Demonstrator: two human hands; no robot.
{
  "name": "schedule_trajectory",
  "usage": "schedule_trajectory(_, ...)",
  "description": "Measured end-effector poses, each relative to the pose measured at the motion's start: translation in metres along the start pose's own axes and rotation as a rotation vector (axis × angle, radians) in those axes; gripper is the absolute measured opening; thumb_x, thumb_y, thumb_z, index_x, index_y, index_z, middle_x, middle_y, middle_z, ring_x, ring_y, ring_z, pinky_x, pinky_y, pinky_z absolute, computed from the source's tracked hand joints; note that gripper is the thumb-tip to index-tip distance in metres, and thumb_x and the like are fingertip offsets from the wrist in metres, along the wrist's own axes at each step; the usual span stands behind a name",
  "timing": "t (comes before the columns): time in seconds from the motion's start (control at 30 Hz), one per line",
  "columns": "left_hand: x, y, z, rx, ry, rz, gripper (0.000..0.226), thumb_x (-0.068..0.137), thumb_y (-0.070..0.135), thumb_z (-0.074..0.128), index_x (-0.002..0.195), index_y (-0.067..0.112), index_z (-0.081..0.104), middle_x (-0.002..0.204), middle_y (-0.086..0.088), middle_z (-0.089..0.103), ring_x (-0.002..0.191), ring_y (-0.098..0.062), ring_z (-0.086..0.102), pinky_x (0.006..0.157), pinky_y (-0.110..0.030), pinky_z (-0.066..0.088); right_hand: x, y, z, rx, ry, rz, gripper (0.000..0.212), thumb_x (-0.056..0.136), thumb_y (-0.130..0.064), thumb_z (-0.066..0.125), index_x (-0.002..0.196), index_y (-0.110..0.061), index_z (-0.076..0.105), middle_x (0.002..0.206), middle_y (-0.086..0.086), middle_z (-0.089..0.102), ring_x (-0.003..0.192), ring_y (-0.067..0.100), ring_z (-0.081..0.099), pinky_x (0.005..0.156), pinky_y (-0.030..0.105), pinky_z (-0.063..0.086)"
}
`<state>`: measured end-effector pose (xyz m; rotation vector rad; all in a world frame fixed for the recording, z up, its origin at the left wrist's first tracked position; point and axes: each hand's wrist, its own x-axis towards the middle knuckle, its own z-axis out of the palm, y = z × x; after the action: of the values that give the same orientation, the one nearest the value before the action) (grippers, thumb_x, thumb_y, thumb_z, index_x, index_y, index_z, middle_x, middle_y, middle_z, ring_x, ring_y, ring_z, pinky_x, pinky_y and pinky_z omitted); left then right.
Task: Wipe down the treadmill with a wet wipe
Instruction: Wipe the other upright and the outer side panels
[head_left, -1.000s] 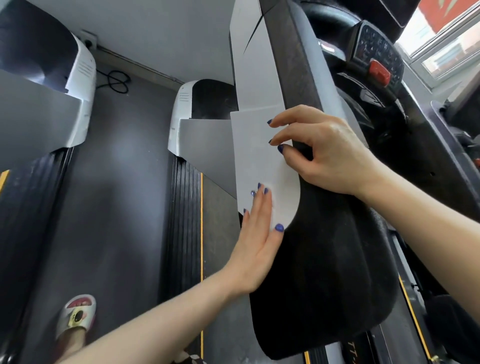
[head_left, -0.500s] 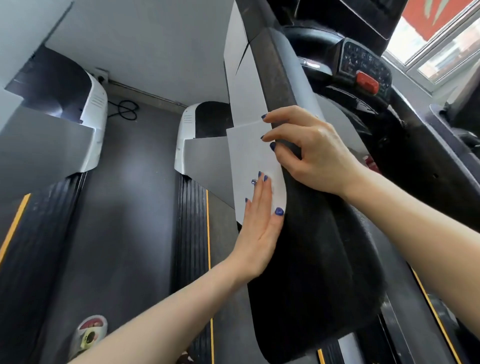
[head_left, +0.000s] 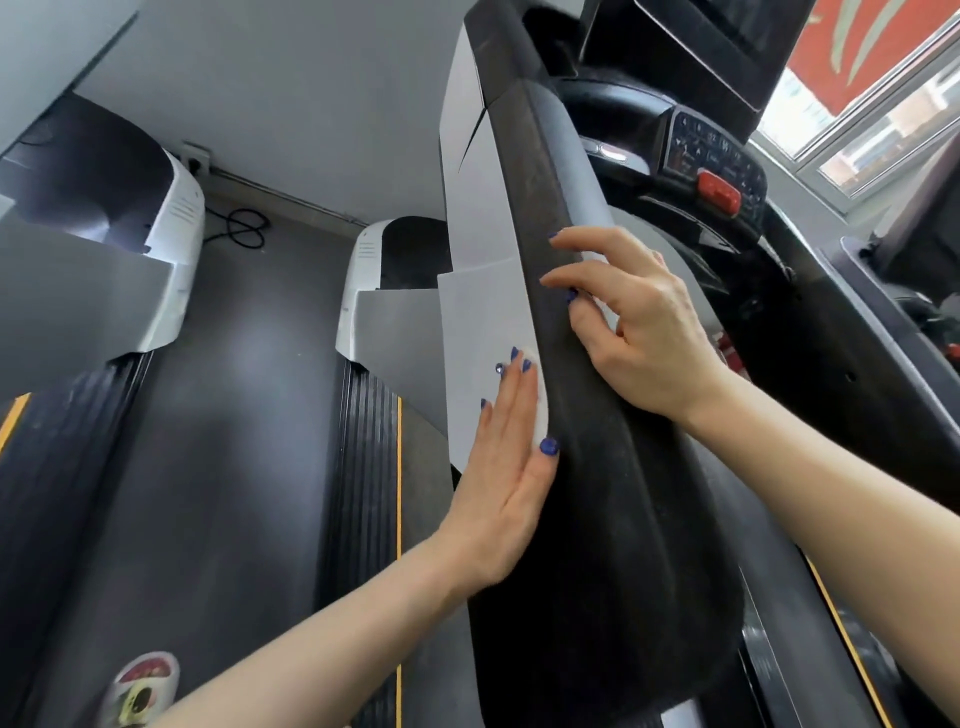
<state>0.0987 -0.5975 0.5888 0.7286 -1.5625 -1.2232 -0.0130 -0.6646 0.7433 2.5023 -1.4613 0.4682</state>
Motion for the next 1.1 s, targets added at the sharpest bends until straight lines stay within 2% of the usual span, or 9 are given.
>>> schedule_trajectory(0.07,-0.014,0.000,0.005,0.015,0.003,0.066,0.066,0.106,0.051,0.020,0.160,0.019,0.000,0.169,0.012,-0.008,0.156,-0.011,-0.007,0.126,-0.039,-0.004,-0.003,0.005,-0.003,0.023,0.019,0.015,0.025,0.092,-0.006,0.055,0.106,-0.009,0.074,0.132,0.008,0.061,0.122,0.018,0.056,0.109,0.029,0.036)
schedule_trajectory(0.17,-0.018,-0.004,0.003,0.068,-0.012,0.176,0.065,0.108,0.047,0.020,0.160,0.010,0.008,0.170,0.006,-0.002,0.157,-0.019,-0.001,0.126,-0.044,0.000,-0.003,0.015,-0.006,0.032,-0.054,0.020,0.024,0.093,-0.009,0.054,0.108,-0.009,0.074,0.134,0.008,0.059,0.123,0.019,0.056,0.103,0.049,0.045)
schedule_trajectory(0.27,0.010,-0.003,-0.009,0.183,-0.031,0.223,0.059,0.107,0.035,0.024,0.160,0.013,0.009,0.170,0.003,0.003,0.157,-0.017,0.000,0.126,-0.048,0.002,0.007,0.018,-0.005,-0.026,-0.163,-0.026,0.027,0.095,-0.015,0.052,0.111,-0.011,0.073,0.138,0.007,0.056,0.126,0.022,0.054,0.106,0.047,0.042)
schedule_trajectory(0.37,0.026,0.001,-0.015,0.236,-0.012,0.243,0.058,0.108,0.039,0.020,0.160,0.014,0.011,0.170,0.000,0.006,0.157,-0.016,0.000,0.126,-0.050,0.002,0.024,0.019,-0.005,-0.124,-0.257,-0.084,0.033,0.096,-0.021,0.046,0.113,-0.010,0.072,0.139,0.009,0.055,0.127,0.024,0.052,0.107,0.037,0.034)
schedule_trajectory(0.5,0.002,-0.002,-0.008,0.236,-0.073,0.316,0.061,0.108,0.041,0.019,0.161,0.012,0.009,0.171,0.000,0.004,0.157,-0.023,0.003,0.126,-0.047,0.001,0.038,0.024,-0.004,-0.195,-0.296,-0.098,0.039,0.096,-0.025,0.040,0.112,-0.008,0.072,0.138,0.013,0.056,0.127,0.029,0.052,0.108,0.046,0.036)
schedule_trajectory(0.6,0.010,-0.009,-0.020,0.310,-0.116,0.367,0.058,0.109,0.041,0.016,0.161,0.018,0.008,0.170,0.005,0.002,0.157,-0.021,0.004,0.126,-0.046,0.000,0.040,0.025,-0.002,-0.171,-0.321,-0.075,0.040,0.095,-0.024,0.039,0.113,-0.009,0.071,0.140,0.012,0.055,0.128,0.029,0.052,0.109,0.047,0.037)
schedule_trajectory(0.77,0.036,-0.005,-0.031,0.250,-0.111,0.237,0.060,0.108,0.047,0.012,0.161,0.019,0.008,0.170,0.004,0.001,0.157,-0.015,-0.002,0.126,-0.044,-0.002,0.038,0.025,-0.002,-0.174,-0.283,-0.051,0.038,0.094,-0.020,0.040,0.111,-0.007,0.072,0.136,0.012,0.057,0.125,0.027,0.054,0.105,0.046,0.040)
schedule_trajectory(0.9,0.010,0.000,-0.018,0.106,-0.145,0.123,0.066,0.106,0.052,0.012,0.161,0.017,-0.003,0.170,0.006,-0.010,0.156,-0.017,-0.008,0.125,-0.042,-0.006,0.036,0.023,-0.002,-0.180,-0.266,0.001,0.037,0.095,-0.019,0.041,0.112,-0.007,0.072,0.135,0.010,0.058,0.123,0.023,0.052,0.107,0.042,0.037)
schedule_trajectory(1.1,0.028,-0.008,-0.023,-0.032,-0.118,-0.029,0.067,0.100,0.067,0.005,0.155,0.031,-0.010,0.167,0.015,-0.017,0.154,-0.005,-0.014,0.126,-0.042,-0.011,0.042,0.016,-0.001,-0.292,-0.315,-0.024,0.036,0.095,-0.018,0.044,0.117,-0.006,0.069,0.139,0.014,0.055,0.128,0.031,0.051,0.112,0.042,0.031)
